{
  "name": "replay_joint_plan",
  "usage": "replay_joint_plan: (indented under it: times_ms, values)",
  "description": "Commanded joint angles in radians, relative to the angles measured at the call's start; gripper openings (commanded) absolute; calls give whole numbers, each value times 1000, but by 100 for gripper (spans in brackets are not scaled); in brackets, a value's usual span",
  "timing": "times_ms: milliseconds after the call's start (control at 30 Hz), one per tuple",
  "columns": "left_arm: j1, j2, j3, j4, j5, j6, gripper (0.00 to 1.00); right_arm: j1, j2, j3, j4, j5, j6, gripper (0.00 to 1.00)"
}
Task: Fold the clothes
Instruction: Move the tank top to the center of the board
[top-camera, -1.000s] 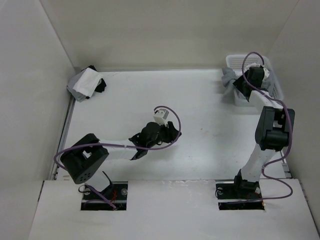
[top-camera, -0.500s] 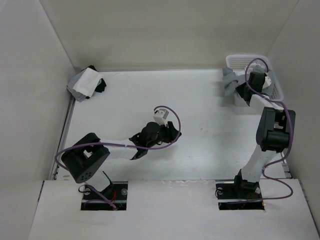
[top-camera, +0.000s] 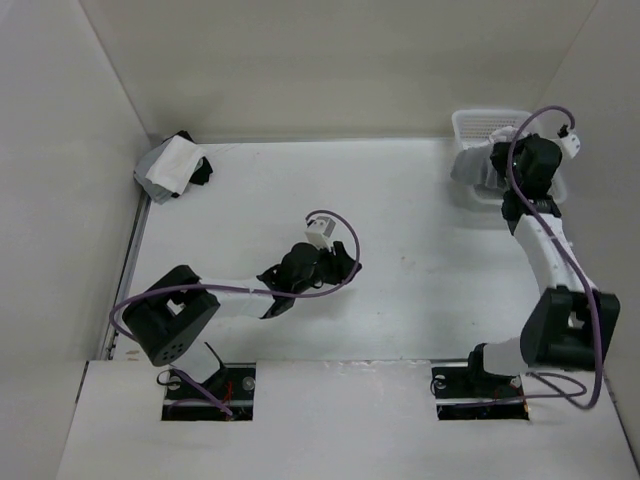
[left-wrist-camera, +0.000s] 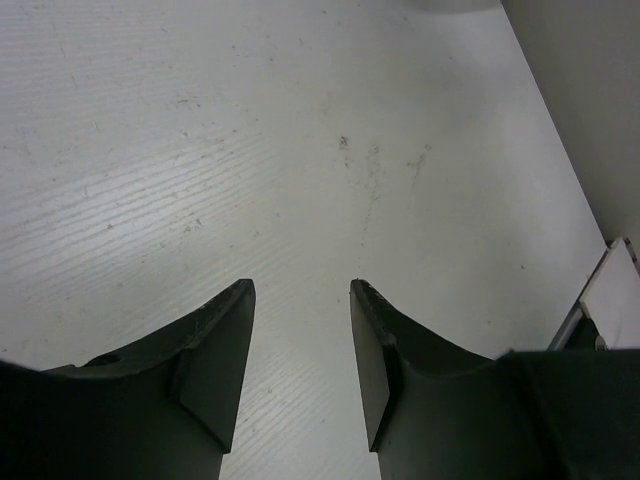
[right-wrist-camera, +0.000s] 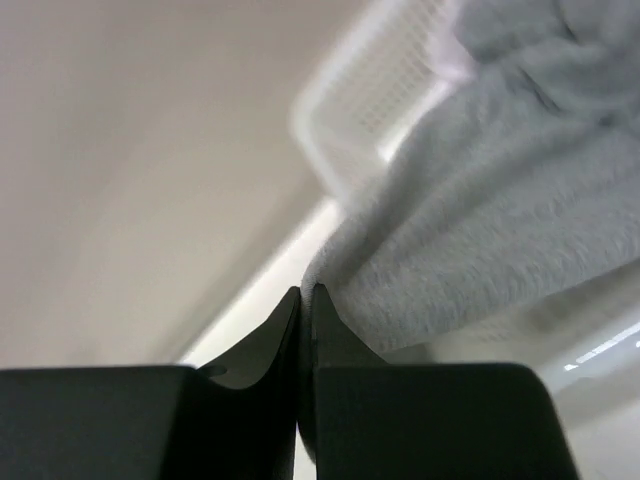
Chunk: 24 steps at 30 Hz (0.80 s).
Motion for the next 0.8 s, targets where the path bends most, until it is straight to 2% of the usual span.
replay_joint_plan:
  times_ms: [0,233,367,467,567,767]
  values:
    - [21,-17,-14,63,0,-12,41,79,-207,58,106,12,-80,4]
    - [83,-69,-50,71,-1,-53,41,288,-460,198,23,12,-169,6]
    - [154,-165,-93,63,-12,-87,40,448,-508,280,-23,12,-199,7]
    - [220,-254,-125,45,-24,-127,41,548,-479,311,-43,0,-200,8]
    - [293,-335,-146,-1,-15,-153,41,597,-410,281,-21,-20,-179,8]
    - [419,-437,-192,-60,15,-199,41,668,-174,212,126,-62,-78,7]
